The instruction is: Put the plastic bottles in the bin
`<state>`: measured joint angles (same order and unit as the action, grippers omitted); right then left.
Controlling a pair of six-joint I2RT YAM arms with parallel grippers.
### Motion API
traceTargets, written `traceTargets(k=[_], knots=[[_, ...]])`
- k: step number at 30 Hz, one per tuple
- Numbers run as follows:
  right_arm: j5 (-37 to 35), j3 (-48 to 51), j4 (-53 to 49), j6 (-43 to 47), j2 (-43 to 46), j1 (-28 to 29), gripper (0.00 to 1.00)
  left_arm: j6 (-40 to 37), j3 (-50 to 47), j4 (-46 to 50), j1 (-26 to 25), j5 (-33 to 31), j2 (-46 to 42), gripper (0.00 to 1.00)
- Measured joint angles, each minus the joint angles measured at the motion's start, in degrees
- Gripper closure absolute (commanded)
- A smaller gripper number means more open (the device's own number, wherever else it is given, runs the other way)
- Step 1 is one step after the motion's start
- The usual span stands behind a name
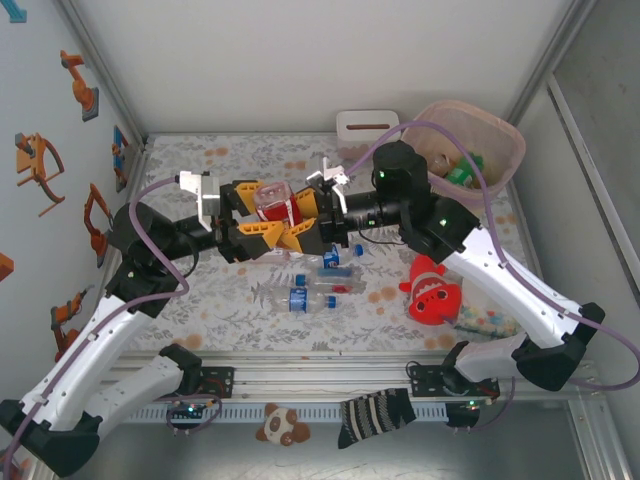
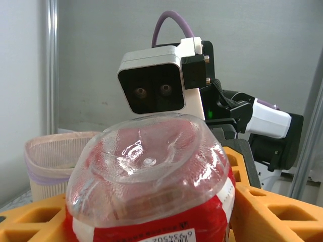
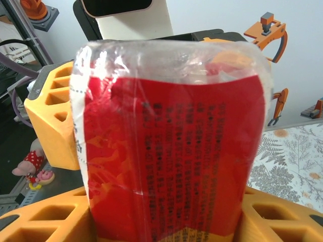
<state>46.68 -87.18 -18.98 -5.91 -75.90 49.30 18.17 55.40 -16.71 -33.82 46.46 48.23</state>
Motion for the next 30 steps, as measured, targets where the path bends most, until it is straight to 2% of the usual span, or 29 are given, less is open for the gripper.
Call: traceTargets(k=[9,13,22,30], knots=[[-3.37,0.00,-0.79,1.07,0.85,-0.13,0.50,-0.61,0.00,1.44,0.00,-1.92,-1.14,0.27],[-5.97,-0.07,-2.16,1.36,2.51,-2.34,0.49,-1.03,0.00,1.99,0.00,-2.82,-1.57,0.27],[-16.87,-1.95,-8.68,0.81,5.77,-16.26,0.49,-1.97,0.00,2.80,-0.02,-3.04,-3.21,0.26],[-26.16,-8.44,-18.01,0.81,5.68,-30.40,0.50,-2.34,-0.04,4.37,-0.02,-4.04,-3.28,0.26]])
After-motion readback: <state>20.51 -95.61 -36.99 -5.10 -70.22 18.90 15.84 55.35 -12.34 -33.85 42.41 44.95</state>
